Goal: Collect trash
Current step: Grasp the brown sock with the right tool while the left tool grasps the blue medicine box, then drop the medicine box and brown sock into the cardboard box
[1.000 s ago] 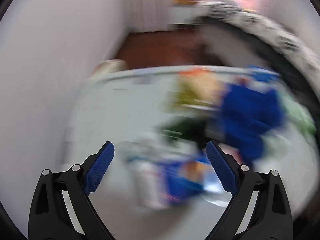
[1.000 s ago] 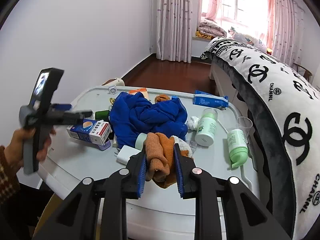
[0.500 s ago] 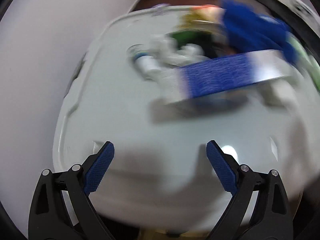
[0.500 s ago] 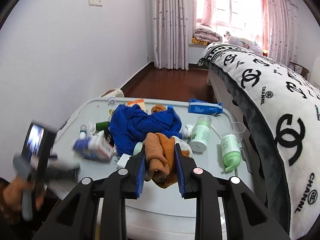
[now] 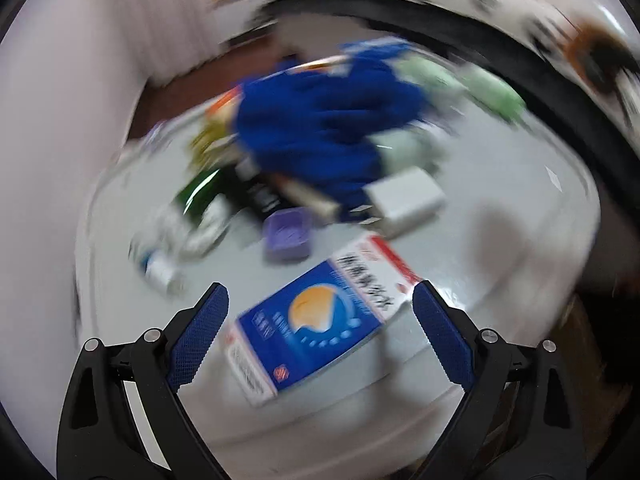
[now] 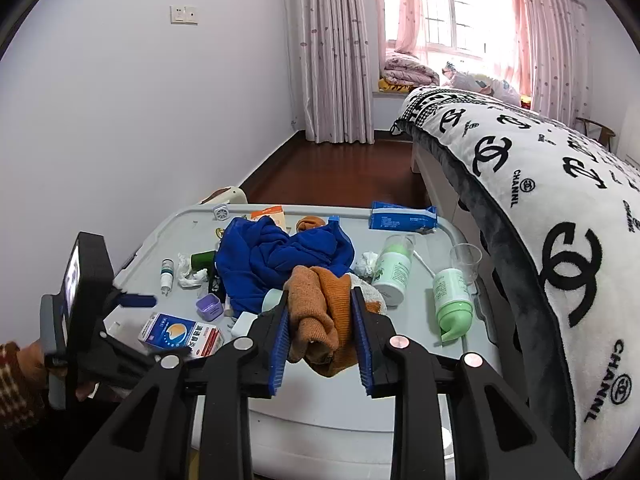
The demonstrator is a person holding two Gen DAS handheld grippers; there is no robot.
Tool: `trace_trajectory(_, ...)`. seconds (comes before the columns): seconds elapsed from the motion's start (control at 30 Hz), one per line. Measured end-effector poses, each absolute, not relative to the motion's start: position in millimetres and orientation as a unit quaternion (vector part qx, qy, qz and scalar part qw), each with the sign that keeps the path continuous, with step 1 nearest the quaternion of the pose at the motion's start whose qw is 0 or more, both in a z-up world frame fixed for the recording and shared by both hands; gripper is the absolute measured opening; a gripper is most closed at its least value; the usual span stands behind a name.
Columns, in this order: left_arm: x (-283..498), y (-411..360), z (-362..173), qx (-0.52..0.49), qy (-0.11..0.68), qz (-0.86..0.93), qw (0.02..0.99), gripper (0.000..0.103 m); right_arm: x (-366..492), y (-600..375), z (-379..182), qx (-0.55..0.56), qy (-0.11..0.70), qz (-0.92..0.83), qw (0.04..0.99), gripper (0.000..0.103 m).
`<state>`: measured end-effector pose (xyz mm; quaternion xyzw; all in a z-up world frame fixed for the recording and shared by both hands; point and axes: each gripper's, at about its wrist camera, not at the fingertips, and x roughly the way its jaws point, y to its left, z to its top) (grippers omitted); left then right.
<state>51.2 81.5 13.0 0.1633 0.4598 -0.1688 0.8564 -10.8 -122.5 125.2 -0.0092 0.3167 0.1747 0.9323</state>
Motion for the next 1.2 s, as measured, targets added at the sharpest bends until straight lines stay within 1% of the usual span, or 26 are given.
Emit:
trace_trajectory(0.07, 53.6, 82.3, 12.8, 0.210, 0.451, -0.204, 0.843, 0.091, -10.9, -122.1, 123.2, -0.013, 0.320, 0.175, 0.931, 0.030)
trace_trajectory(0.13, 61.5, 87.6, 10.9, 0.216, 0.460, -0.243, 0.826, 0.091, -10.6, -123.1, 121.1, -0.016, 0.322, 0.172, 0.931, 0.030)
trace_trajectory(0.23, 76.3, 95.0, -3.2, 0.224, 0.494, -0.294, 0.787, 0.091, -8.5, -124.8, 119.5, -0.015, 0.324, 0.168, 0.931, 0.030)
trace_trajectory(0.37, 66.9, 97.2, -18.4, 0.260, 0.514, -0.337, 0.745, 0.091, -2.6, -124.5, 116.7, -0.018, 0.329, 0.163, 0.930, 0.030)
trace_trajectory(0.47, 64.7, 104.1, -21.4, 0.247, 0.519, -0.369, 0.730, 0.091, 1.3, -119.7, 111.8, -0.022, 0.335, 0.167, 0.927, 0.030)
trace_trajectory(0.5, 65.9, 108.1, -23.1, 0.230, 0.521, -0.374, 0.732, 0.089, 2.1, -117.2, 110.2, -0.024, 0.338, 0.168, 0.926, 0.030)
trace_trajectory(0.53, 69.3, 108.3, -25.6, 0.217, 0.522, -0.375, 0.734, 0.085, 2.5, -114.8, 108.6, -0.028, 0.339, 0.168, 0.925, 0.030)
trace_trajectory(0.57, 66.7, 112.1, -24.1, 0.207, 0.511, -0.368, 0.749, 0.078, 2.6, -113.7, 107.6, -0.030, 0.340, 0.168, 0.925, 0.030)
trace_trajectory(0.6, 64.3, 115.4, -21.8, 0.199, 0.504, -0.364, 0.758, 0.062, 3.0, -111.0, 106.3, -0.033, 0.342, 0.169, 0.924, 0.030)
trace_trajectory(0.63, 62.9, 120.8, -20.2, 0.188, 0.505, -0.347, 0.767, 0.053, 3.2, -109.3, 106.5, -0.034, 0.342, 0.171, 0.924, 0.030)
trace_trajectory(0.67, 58.6, 126.8, -18.2, 0.168, 0.510, -0.332, 0.775, 0.052, 3.4, -107.7, 106.6, -0.035, 0.341, 0.172, 0.923, 0.030)
trace_trajectory(0.73, 44.6, 129.8, -16.9, 0.161, 0.517, -0.306, 0.783, 0.051, 3.7, -105.0, 107.2, -0.032, 0.342, 0.178, 0.922, 0.030)
trace_trajectory(0.83, 9.1, 124.3, -12.5, 0.183, 0.514, -0.248, 0.800, 0.051, -1.8, -100.8, 111.1, -0.035, 0.336, 0.184, 0.923, 0.030)
trace_trajectory(0.93, -28.7, 123.3, 5.2, 0.174, 0.507, -0.192, 0.822, 0.051, -12.9, -97.0, 118.1, -0.037, 0.327, 0.191, 0.925, 0.030)
trace_trajectory(0.97, -48.0, 124.0, 16.7, 0.161, 0.500, -0.170, 0.833, 0.051, -19.7, -94.8, 121.4, -0.039, 0.325, 0.194, 0.925, 0.030)
trace_trajectory(1.07, -73.1, 120.0, 34.9, 0.113, 0.494, -0.134, 0.852, 0.052, -43.0, -91.6, 128.2, -0.034, 0.320, 0.199, 0.926, 0.030)
trace_trajectory(1.13, -85.7, 103.2, 33.6, 0.082, 0.498, -0.113, 0.856, 0.052, -70.7, -91.4, 126.2, -0.019, 0.328, 0.206, 0.922, 0.030)
trace_trajectory(1.2, -106.9, 88.0, 19.3, 0.059, 0.515, -0.099, 0.849, 0.052, -106.3, -89.3, 112.0, -0.013, 0.349, 0.208, 0.914, 0.030)
